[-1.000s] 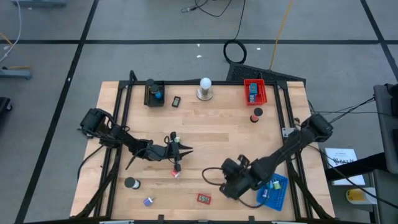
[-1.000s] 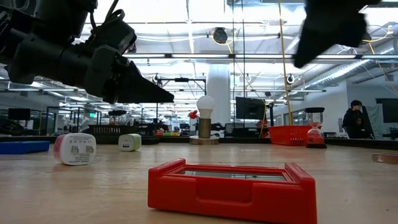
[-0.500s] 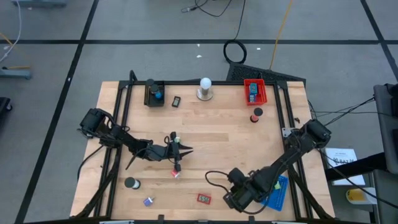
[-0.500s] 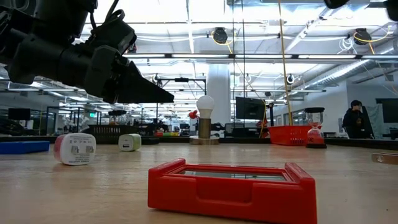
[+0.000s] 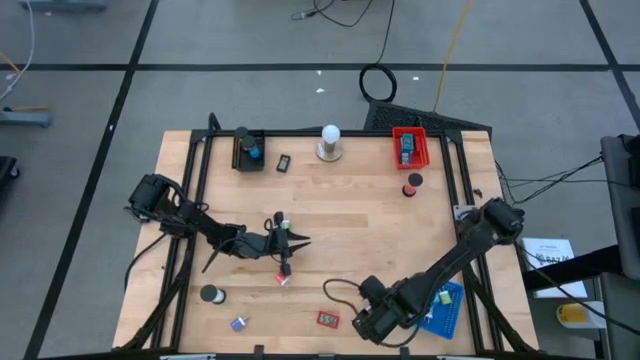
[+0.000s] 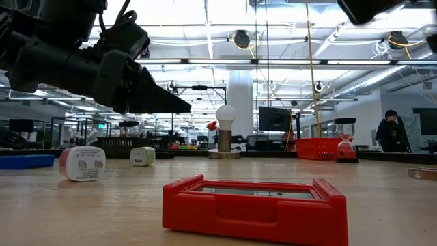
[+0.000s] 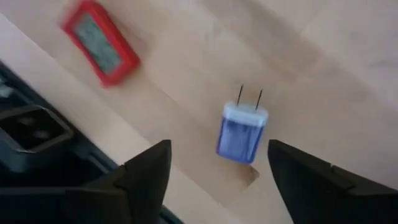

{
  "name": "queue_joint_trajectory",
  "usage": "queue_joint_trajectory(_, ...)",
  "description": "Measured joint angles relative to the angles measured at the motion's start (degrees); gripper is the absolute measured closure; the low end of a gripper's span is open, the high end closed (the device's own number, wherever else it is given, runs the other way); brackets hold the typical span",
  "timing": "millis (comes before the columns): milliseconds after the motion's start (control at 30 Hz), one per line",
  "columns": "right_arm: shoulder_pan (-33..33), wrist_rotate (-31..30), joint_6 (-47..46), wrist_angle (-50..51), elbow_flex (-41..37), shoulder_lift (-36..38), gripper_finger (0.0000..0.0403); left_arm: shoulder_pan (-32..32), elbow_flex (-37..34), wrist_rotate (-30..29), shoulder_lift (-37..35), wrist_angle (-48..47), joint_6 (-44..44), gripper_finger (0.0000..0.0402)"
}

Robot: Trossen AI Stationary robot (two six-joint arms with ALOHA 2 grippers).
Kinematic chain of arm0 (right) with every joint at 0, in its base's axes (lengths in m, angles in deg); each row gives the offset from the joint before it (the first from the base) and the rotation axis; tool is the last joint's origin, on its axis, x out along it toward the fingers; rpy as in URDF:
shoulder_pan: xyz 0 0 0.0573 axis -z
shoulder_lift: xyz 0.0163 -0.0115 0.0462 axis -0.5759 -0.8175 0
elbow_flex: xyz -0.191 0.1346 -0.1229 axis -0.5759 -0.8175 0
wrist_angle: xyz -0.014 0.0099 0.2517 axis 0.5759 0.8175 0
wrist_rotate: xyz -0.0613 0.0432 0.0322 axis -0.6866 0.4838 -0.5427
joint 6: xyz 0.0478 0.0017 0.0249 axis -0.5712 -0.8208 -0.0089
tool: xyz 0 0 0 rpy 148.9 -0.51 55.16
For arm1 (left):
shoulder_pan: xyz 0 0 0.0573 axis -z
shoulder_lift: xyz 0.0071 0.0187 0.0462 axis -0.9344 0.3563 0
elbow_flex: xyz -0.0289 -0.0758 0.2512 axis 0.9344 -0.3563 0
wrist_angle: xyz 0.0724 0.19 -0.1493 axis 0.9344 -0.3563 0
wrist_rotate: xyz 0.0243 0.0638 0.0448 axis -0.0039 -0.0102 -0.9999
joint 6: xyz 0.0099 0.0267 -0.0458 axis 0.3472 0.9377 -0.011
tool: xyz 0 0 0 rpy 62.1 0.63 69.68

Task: Pick & Place Office items
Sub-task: Put the right violet charger adapter into the blue bin

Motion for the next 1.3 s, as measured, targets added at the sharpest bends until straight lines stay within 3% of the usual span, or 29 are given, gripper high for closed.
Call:
queue_joint_trajectory(133, -0.03, 2.39, 0.87, -0.42, -0.04, -3.22, 0.0128, 0.0, 0.0, 0.0, 0.0, 0.0, 0.0, 0.0339)
queue_joint_trajectory(267, 0.01, 2.17, 1.38, -0.59, -0.04, -4.3, 0.0144, 0.0, 0.0, 0.0, 0.0, -0.01, 0.0, 0.0339)
queue_joint_trajectory(600, -0.01, 0.8, 4.44, 1.81, -0.04, -3.86, 0.0275, 0.0, 0.0, 0.0, 0.0, 0.0, 0.02, 0.0339)
queue_joint_trajectory(733, 0.27, 0.82, 6.06, 2.93, 0.01, -3.73, 0.0297, 0.0, 0.0, 0.0, 0.0, 0.0, 0.01, 0.0339)
queue_joint_trajectory(867, 0.37, 1.12, 7.69, 3.78, 0.04, -3.67, 0.0284, 0.0, 0.0, 0.0, 0.0, 0.0, 0.02, 0.0339)
queue_joint_trajectory(1300, 0.48, 1.67, 7.76, 1.38, -0.11, -3.88, 0.0177, 0.0, 0.0, 0.0, 0.0, 0.0, 0.19, 0.0339)
